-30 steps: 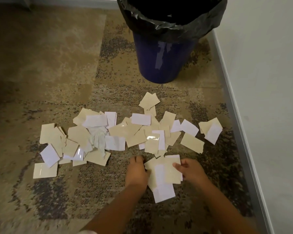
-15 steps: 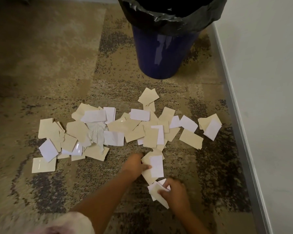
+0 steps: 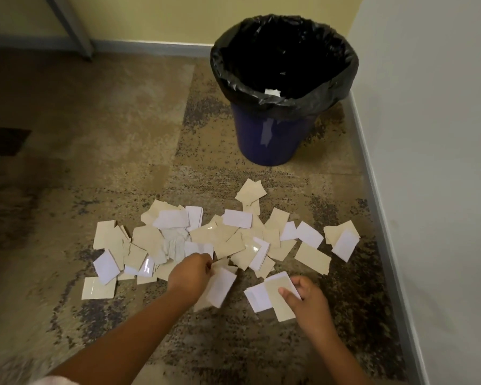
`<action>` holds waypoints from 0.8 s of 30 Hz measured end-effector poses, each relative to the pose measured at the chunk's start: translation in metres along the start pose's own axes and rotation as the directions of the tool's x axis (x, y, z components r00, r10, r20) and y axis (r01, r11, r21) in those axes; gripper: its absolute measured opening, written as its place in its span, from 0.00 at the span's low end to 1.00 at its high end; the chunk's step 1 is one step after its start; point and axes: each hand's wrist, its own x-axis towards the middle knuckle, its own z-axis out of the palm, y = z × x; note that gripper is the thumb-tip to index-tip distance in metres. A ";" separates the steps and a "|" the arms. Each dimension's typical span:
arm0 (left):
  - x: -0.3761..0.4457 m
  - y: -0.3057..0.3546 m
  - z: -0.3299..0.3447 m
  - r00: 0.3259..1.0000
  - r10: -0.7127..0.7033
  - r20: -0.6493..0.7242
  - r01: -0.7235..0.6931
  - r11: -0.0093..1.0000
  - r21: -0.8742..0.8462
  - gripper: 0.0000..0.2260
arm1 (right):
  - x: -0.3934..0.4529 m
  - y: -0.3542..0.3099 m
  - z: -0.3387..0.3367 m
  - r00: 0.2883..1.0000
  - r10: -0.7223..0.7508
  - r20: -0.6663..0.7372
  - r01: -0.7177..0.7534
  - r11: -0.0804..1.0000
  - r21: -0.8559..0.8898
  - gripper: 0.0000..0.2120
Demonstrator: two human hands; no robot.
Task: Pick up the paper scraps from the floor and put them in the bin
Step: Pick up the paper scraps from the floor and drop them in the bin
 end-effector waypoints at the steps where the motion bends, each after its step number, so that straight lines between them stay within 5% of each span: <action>1: -0.003 0.002 -0.005 0.999 0.000 -0.047 0.002 0.999 0.035 0.09 | -0.004 -0.006 -0.003 1.000 -0.015 0.002 0.015 1.000 -0.003 0.11; 5: -0.010 0.006 -0.029 0.987 -0.066 -0.145 0.074 0.996 0.048 0.09 | -0.020 -0.025 -0.017 0.999 -0.037 0.034 0.038 0.998 -0.047 0.12; 12: -0.012 -0.013 -0.064 0.972 -0.225 -0.068 0.216 0.968 -0.127 0.10 | -0.026 -0.053 -0.024 1.000 -0.026 0.001 0.026 0.977 -0.213 0.05; 19: -0.010 -0.037 -0.101 0.982 -0.171 -0.086 0.161 0.981 -0.111 0.10 | -0.022 -0.099 0.003 0.996 -0.055 -0.064 0.036 0.965 -0.261 0.05; 24: -0.016 -0.029 -0.139 0.989 -0.034 -0.141 0.049 0.993 0.109 0.12 | -0.028 -0.134 0.019 0.991 -0.053 -0.125 0.015 0.959 -0.282 0.11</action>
